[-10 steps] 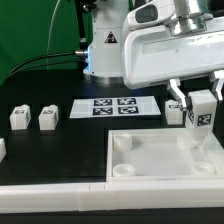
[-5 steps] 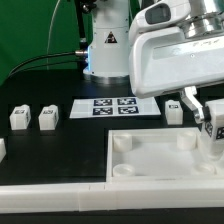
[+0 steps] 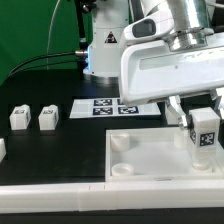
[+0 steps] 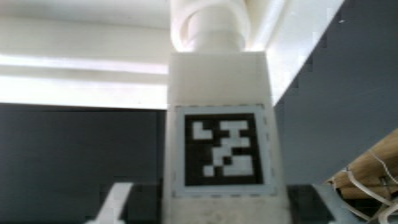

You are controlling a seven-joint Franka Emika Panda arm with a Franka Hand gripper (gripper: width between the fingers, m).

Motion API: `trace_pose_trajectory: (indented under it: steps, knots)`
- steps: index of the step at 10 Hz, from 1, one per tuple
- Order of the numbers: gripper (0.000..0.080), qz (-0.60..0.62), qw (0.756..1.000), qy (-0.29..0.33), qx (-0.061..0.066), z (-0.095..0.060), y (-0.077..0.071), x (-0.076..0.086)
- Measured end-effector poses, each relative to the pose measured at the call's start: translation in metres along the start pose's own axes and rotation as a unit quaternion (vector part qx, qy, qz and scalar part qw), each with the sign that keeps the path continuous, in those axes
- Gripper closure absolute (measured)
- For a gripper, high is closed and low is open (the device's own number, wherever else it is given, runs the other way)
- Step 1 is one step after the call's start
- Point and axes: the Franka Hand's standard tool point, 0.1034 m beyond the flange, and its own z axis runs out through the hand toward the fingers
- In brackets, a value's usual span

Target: Assemble one leg

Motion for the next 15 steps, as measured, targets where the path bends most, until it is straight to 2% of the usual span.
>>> trace_pose_trajectory:
  steps: [7,10,12,13,14,15]
  knots:
    - [0.0506,0.001,1.0,-0.008,0.001,0.006,0.0,-0.015]
    - [0.0506,0.001,1.0,-0.004,0.0,0.006,-0.001,-0.016]
    - [0.0506,-0.001,1.0,-0.023,0.005,0.007,-0.006,-0.021]
    - [0.0319,-0.002,1.0,-0.023,0.006,0.007,-0.007,-0.021]
    - [0.0208,-0.003,1.0,-0.024,0.007,0.007,-0.009,-0.021]
    - [0.0208,-0.003,1.0,-0.027,0.008,0.008,-0.009,-0.022]
